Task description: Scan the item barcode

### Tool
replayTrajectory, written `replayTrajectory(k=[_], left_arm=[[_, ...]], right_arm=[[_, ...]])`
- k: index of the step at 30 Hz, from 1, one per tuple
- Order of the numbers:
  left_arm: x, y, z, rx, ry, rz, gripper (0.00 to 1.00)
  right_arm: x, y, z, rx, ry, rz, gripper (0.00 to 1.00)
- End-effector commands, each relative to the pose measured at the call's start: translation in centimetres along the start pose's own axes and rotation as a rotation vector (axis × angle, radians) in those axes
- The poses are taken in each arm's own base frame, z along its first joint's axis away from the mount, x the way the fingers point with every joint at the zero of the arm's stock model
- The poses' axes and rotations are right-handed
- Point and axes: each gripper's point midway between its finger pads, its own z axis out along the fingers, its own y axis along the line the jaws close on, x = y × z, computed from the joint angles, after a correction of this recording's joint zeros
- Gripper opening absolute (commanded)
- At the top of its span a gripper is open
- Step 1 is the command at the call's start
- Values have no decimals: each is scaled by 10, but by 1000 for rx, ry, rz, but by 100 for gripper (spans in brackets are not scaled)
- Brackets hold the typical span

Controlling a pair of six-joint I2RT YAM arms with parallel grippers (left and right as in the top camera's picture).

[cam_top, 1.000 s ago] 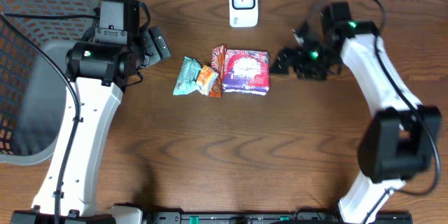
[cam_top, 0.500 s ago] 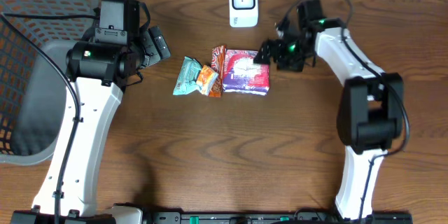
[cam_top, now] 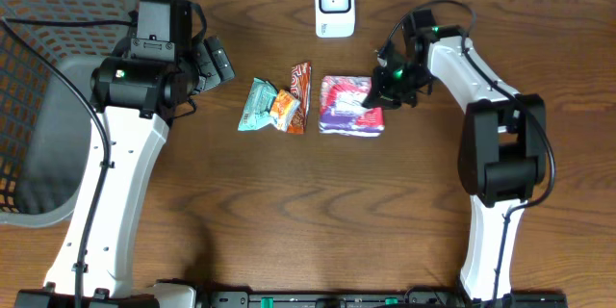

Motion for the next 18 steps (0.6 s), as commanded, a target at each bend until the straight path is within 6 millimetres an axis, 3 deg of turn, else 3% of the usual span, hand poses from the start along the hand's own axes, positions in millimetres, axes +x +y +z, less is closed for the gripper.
replayTrajectory(k=[1, 6, 9, 15, 18], left_arm=[[-2, 2, 1, -8, -2, -12, 98], [-2, 2, 1, -8, -2, -12, 98], [-2, 2, 1, -8, -2, -12, 98], [-2, 2, 1, -8, -2, -12, 98], [-2, 2, 1, -8, -2, -12, 98]], right_arm=[[-22, -14, -82, 402, -241, -70, 1], [-16, -31, -159, 824, -460, -1, 1], [-7, -40, -190, 1026, -541, 46, 1], [7, -61, -213, 1258, -579, 104, 1], [6, -67, -212, 1297, -589, 105, 1]])
